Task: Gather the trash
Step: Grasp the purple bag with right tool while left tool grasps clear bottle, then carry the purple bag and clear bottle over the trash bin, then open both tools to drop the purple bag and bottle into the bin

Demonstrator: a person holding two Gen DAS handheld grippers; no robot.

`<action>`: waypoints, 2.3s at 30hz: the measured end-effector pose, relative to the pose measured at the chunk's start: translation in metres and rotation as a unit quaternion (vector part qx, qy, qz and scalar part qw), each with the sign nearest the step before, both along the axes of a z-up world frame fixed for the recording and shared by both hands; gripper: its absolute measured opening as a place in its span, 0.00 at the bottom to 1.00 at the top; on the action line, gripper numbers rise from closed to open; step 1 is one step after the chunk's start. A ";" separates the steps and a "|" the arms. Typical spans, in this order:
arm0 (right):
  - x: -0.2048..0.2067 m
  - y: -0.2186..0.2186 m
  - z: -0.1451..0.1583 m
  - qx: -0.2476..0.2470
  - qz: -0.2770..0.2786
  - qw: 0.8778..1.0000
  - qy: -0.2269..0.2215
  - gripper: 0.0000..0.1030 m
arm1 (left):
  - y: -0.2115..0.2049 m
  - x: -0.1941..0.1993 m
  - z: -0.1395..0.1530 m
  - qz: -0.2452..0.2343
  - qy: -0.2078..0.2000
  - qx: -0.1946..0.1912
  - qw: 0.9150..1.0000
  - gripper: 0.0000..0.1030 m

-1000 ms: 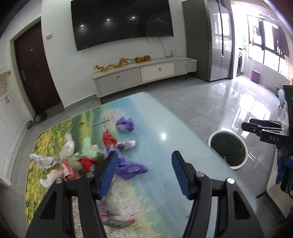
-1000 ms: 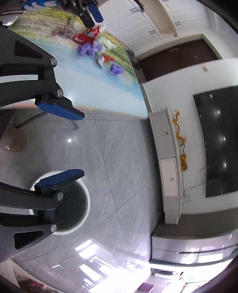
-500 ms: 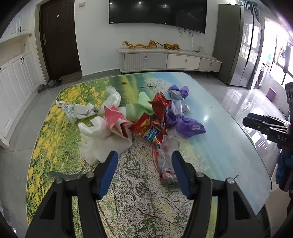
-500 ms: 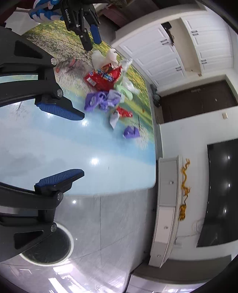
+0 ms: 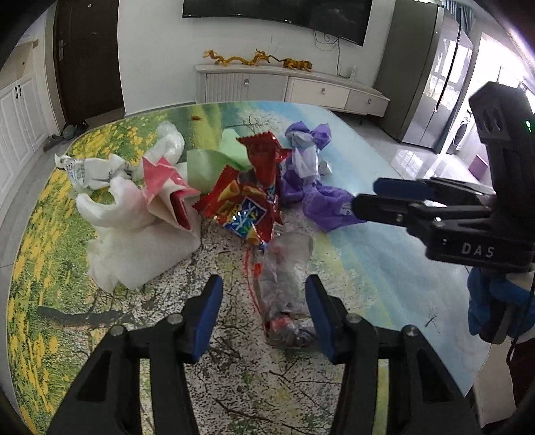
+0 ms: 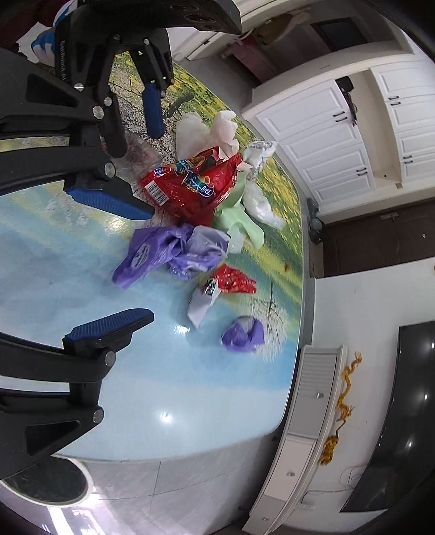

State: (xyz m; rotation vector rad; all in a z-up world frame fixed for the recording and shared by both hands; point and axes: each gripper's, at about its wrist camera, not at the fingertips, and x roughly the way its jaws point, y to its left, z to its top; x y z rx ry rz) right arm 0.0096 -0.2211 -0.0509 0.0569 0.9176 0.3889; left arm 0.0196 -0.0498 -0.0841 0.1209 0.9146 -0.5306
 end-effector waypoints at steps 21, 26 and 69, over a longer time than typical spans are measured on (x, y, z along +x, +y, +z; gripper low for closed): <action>-0.023 -0.008 -0.004 0.039 0.035 0.999 0.005 0.10 | 0.003 -0.020 0.007 0.002 -0.008 0.004 1.000 0.10; -0.047 -0.020 0.008 0.046 0.016 0.999 -0.008 0.10 | 0.016 -0.031 0.015 0.015 -0.014 0.000 1.000 0.10; -0.158 -0.365 -0.090 0.051 -0.363 0.928 0.066 0.10 | -0.424 -0.015 0.019 -0.268 0.025 0.028 0.963 0.11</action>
